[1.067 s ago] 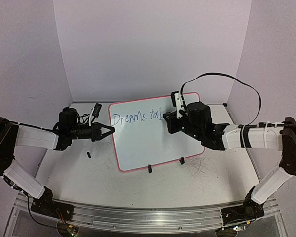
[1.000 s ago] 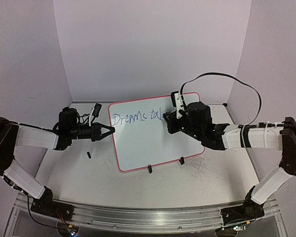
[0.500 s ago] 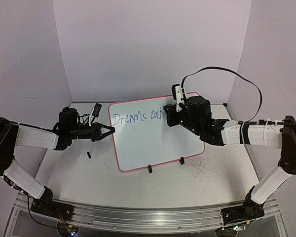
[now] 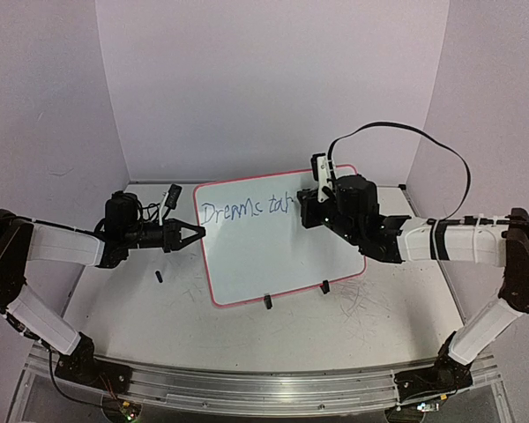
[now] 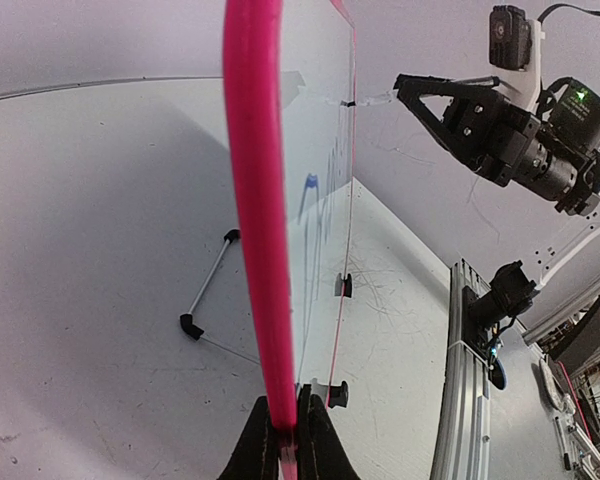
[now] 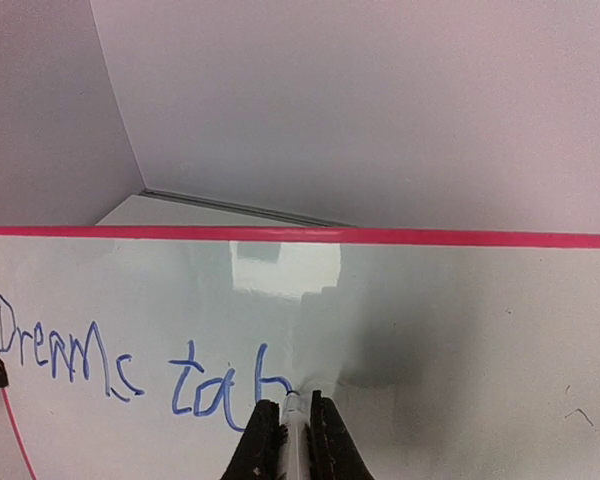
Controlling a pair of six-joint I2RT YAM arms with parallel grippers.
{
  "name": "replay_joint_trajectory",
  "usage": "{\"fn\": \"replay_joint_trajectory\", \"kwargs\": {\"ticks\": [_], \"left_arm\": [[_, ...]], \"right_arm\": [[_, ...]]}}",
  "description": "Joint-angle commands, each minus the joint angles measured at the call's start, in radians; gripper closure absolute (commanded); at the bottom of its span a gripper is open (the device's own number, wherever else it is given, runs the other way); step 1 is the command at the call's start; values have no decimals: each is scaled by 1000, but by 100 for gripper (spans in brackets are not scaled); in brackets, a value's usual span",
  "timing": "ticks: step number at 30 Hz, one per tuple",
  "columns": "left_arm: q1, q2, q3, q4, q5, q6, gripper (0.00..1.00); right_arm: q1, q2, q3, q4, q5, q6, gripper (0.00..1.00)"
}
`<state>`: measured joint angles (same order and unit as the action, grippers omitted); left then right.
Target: Write a sentence on the whiteboard
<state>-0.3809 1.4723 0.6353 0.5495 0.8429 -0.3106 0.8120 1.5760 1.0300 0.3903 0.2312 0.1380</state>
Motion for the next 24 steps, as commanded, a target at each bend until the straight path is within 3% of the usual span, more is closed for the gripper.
{"fn": "replay_joint_trajectory", "kwargs": {"ticks": [1,13,24], "left_arm": [[-2,-20,44,17,-24,61,100],[-3,-20,48,16,-24,59,100],[-3,-15,48,14,-24,62,100]], "right_arm": [[-3,-30,-33,-13,-17,29,100],[3,17,12,30,-77,44,100],[1,-21,-41,15,2,40,100]]}}
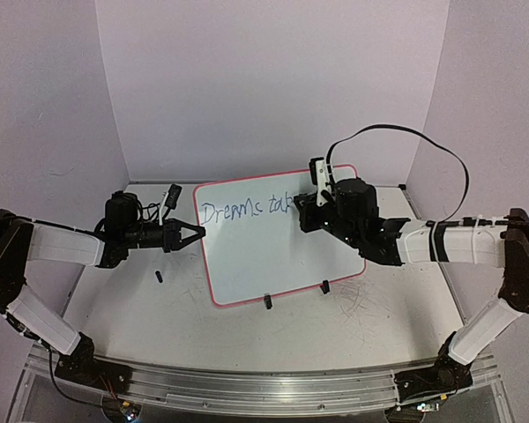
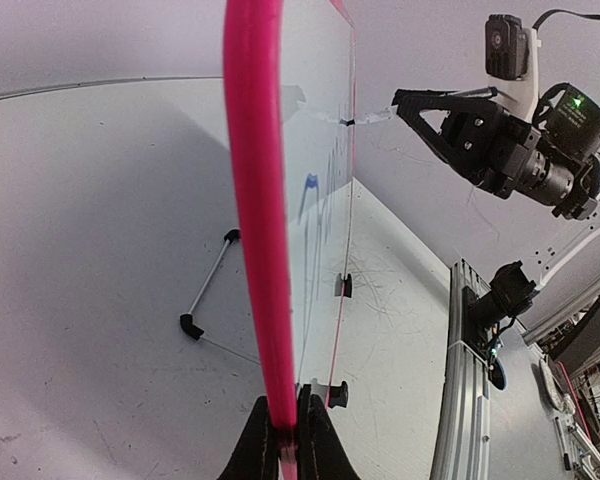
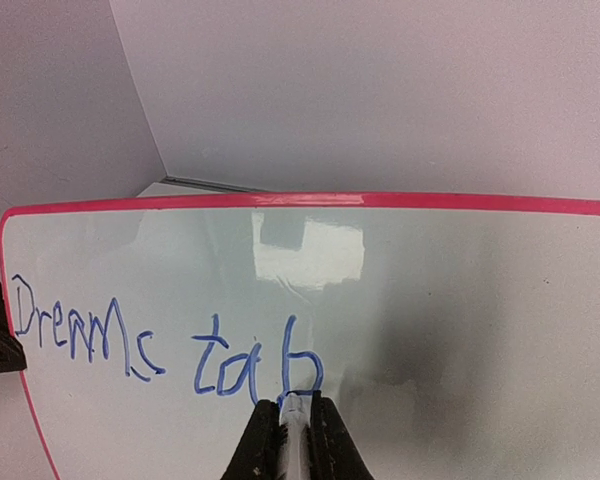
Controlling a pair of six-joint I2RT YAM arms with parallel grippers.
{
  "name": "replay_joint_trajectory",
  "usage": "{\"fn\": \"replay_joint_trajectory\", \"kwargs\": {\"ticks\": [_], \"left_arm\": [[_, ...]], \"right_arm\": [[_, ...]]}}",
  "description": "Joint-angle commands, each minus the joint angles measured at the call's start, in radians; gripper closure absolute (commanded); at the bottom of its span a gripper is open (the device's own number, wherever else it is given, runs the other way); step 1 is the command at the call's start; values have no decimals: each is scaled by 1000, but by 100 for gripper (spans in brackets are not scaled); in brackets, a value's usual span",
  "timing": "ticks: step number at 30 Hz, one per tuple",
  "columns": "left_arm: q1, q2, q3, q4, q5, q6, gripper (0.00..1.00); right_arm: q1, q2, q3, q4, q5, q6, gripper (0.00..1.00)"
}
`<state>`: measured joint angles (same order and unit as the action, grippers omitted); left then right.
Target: Write a sentence on the whiteboard
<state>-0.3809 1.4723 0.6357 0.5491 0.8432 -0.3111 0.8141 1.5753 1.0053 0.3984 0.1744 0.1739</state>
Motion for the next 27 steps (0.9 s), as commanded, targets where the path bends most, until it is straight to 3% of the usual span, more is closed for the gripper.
{"fn": "replay_joint_trajectory", "kwargs": {"ticks": [1,9,15,27], "left_arm": [[-3,-16,48,14,-24,63,100],[-3,-13,50,14,-25,64,100],[-3,-11,51,13,-24,64,100],[-3,-19,48,11,-24,63,100]], "right_arm": [[-1,-25,-23,2,69,3,100],[-3,-72,-41,-34,100,-20,100],[-14,-124,-24,-16,6,-11,100],[-36,-40,31,11,-54,-33,100]]}}
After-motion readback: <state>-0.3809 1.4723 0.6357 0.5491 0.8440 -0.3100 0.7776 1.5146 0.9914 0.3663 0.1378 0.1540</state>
